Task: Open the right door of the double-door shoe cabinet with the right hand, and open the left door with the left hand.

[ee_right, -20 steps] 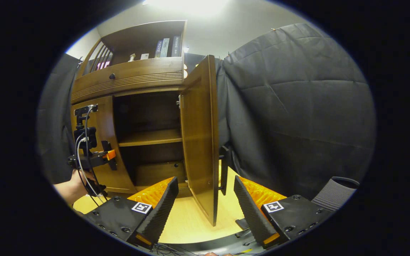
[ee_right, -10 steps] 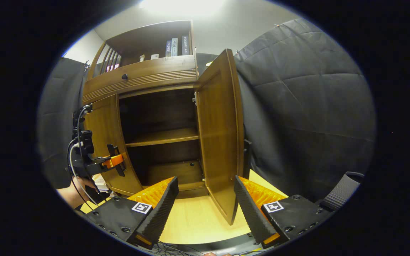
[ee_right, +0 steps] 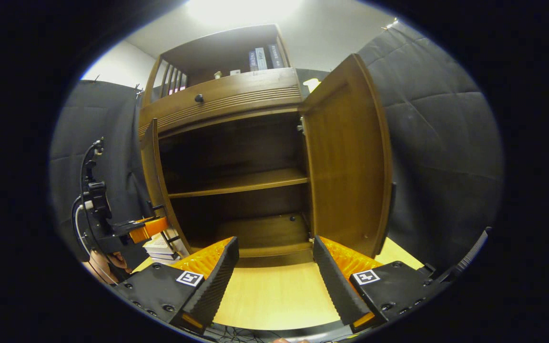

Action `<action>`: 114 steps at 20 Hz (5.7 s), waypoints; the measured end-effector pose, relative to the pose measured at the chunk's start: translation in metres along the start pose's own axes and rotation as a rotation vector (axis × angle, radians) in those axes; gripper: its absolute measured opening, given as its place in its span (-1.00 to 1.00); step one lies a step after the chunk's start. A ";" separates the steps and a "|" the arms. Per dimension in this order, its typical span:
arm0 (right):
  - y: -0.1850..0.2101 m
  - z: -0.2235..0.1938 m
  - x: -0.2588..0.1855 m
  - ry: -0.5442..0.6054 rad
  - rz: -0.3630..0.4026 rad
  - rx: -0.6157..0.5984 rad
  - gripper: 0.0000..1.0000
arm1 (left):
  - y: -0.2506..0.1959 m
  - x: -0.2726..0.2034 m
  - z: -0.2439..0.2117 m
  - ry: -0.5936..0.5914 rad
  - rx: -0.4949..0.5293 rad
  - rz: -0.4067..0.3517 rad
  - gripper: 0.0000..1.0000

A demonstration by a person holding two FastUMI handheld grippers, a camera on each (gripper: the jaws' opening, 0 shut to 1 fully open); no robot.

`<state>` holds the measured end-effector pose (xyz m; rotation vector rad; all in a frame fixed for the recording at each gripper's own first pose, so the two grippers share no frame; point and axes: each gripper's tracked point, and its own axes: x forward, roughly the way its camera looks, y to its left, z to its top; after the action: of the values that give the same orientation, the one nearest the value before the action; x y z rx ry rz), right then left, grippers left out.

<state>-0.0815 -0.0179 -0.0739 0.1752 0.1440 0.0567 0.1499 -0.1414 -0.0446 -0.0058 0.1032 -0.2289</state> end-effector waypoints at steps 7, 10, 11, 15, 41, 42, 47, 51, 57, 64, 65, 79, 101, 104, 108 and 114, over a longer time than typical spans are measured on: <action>0.039 -0.009 0.012 0.033 0.109 -0.001 0.86 | 0.047 -0.052 -0.006 -0.020 -0.003 0.041 -0.91; 0.051 -0.014 0.013 0.039 0.134 -0.001 0.84 | 0.068 -0.068 -0.006 -0.033 -0.033 0.045 -0.92; 0.053 -0.015 0.015 0.040 0.140 -0.003 0.84 | 0.078 -0.074 -0.006 -0.041 -0.033 0.050 -0.92; 0.062 -0.018 0.018 0.046 0.155 -0.007 0.84 | 0.112 -0.092 -0.006 -0.070 -0.022 0.042 -0.94; 0.002 0.002 0.029 0.044 0.093 -0.082 0.86 | 0.179 -0.224 0.049 -0.157 -0.077 0.228 -0.94; -0.003 0.003 0.027 0.050 0.103 -0.083 0.86 | 0.168 -0.234 0.055 -0.157 -0.080 0.249 -0.80; -0.025 0.009 0.018 0.056 0.162 -0.100 0.84 | 0.096 -0.234 0.068 -0.132 -0.030 0.296 0.46; -0.045 0.011 0.005 0.063 0.167 -0.147 0.95 | 0.035 -0.208 0.075 -0.177 -0.041 0.282 0.90; -0.045 0.008 -0.021 0.025 0.266 -0.193 0.86 | -0.007 -0.183 0.074 -0.238 -0.054 0.318 0.90; -0.022 0.035 -0.020 -0.075 0.307 -0.116 0.84 | -0.048 -0.169 0.069 -0.248 -0.021 0.313 0.90; -0.021 0.036 -0.020 -0.079 0.305 -0.111 0.84 | -0.048 -0.169 0.070 -0.249 -0.028 0.325 0.90; -0.008 0.015 0.003 -0.014 0.216 -0.114 0.95 | -0.034 -0.157 0.027 -0.203 -0.095 0.242 0.90; -0.036 0.007 -0.005 0.006 0.343 -0.187 0.95 | -0.019 -0.181 -0.014 -0.201 -0.224 0.449 0.90; -0.050 0.004 -0.006 0.026 0.393 -0.175 0.94 | -0.058 -0.192 -0.016 -0.224 -0.276 0.518 0.90; -0.051 0.003 -0.013 0.040 0.472 -0.174 0.86 | -0.089 -0.213 -0.008 -0.236 -0.235 0.560 0.90; -0.035 0.016 -0.009 0.003 0.539 -0.170 0.91 | -0.091 -0.229 0.000 -0.213 -0.139 0.612 0.90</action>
<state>-0.0867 -0.0552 -0.0637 0.0402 0.0909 0.6044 -0.0928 -0.1776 -0.0200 -0.1345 -0.0935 0.3907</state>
